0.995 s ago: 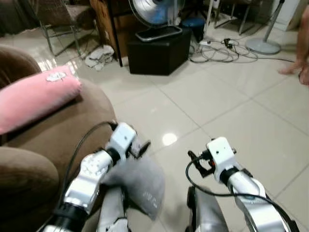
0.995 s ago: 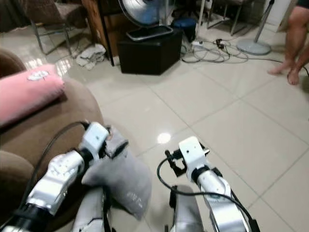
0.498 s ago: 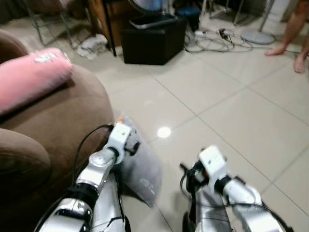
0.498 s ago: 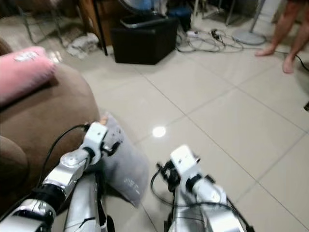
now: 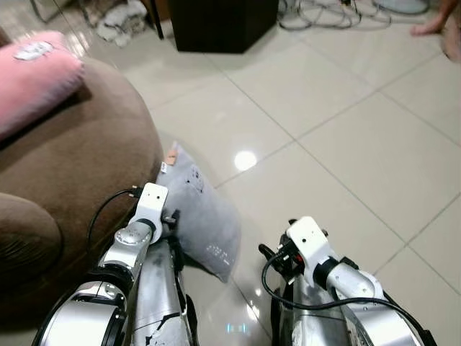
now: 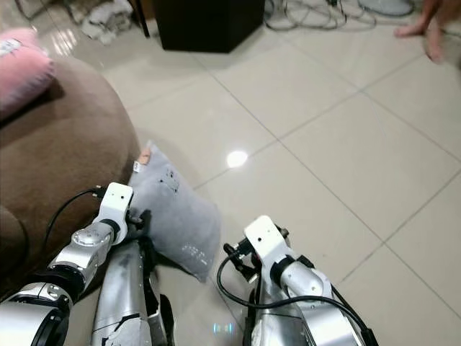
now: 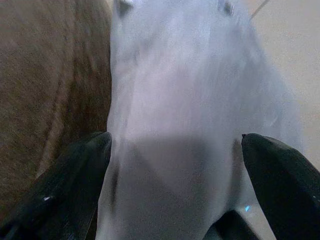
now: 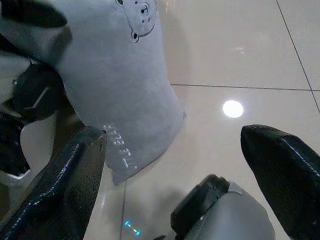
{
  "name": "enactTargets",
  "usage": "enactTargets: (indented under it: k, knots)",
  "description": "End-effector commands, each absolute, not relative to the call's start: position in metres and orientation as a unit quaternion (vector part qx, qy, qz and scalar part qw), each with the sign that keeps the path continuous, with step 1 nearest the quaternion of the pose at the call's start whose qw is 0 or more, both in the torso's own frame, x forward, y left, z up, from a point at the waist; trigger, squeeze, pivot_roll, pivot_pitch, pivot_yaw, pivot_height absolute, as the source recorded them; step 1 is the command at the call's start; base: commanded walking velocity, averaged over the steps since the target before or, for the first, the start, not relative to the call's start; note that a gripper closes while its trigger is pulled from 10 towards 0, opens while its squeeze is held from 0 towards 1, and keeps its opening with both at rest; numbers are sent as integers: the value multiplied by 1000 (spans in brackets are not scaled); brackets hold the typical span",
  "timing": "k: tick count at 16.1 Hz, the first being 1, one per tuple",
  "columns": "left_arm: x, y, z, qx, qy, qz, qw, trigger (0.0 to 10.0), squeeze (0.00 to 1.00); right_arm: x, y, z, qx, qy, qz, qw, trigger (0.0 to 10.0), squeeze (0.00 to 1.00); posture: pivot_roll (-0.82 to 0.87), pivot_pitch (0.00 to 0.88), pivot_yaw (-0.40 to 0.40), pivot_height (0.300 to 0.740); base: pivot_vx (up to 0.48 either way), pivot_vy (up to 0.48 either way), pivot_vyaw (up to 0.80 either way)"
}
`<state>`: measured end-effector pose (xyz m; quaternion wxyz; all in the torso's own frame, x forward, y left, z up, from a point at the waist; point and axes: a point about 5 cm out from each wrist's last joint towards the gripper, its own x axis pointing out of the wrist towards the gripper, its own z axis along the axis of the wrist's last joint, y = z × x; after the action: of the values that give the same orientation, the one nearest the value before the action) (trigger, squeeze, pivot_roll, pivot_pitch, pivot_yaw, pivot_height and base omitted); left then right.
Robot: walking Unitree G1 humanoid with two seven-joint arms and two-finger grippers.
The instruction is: Move the pillow to the sofa from floor
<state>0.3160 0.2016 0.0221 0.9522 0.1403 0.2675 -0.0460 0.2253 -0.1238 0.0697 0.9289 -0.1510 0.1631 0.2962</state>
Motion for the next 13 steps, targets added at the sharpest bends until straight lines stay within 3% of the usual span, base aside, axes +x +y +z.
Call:
enactTargets:
  k: [1, 2, 3, 4, 5, 6, 7, 8, 13]
  knots:
    - [309, 208, 14, 161, 283, -37, 945, 10000, 1000, 222, -117, 73, -149, 160, 317, 923, 10000, 0, -68, 270, 46, 496, 0, 0, 0]
    - [306, 209, 11, 163, 291, -33, 942, 10000, 1000, 221, -114, 74, -151, 158, 326, 920, 10000, 0, -70, 276, 45, 496, 0, 0, 0]
    - [304, 208, 8, 166, 300, -35, 939, 10000, 706, 222, -111, 78, -150, 150, 336, 918, 10000, 0, -70, 279, 45, 496, 0, 0, 0]
    - [304, 208, 7, 167, 303, -36, 938, 10000, 0, 221, -110, 81, -148, 143, 345, 916, 10000, 0, -68, 283, 47, 496, 0, 0, 0]
    - [304, 207, 7, 163, 304, -36, 938, 10000, 0, 221, -108, 85, -147, 137, 351, 915, 10000, 0, -69, 284, 47, 496, 0, 0, 0]
    - [306, 207, 9, 156, 302, -36, 940, 7098, 0, 222, -108, 87, -146, 134, 352, 915, 10000, 0, -70, 284, 47, 496, 0, 0, 0]
    - [307, 206, 10, 150, 299, -33, 942, 1412, 0, 222, -108, 88, -146, 134, 352, 915, 10000, 0, -70, 284, 47, 496, 0, 0, 0]
    - [309, 206, 11, 136, 297, -26, 945, 0, 0, 222, -108, 89, -146, 133, 352, 915, 10000, 0, -70, 285, 48, 496, 0, 0, 0]
    - [310, 197, 11, 119, 293, -36, 948, 0, 0, 220, -107, 91, -147, 136, 350, 915, 10000, 0, -73, 283, 52, 496, 0, 0, 0]
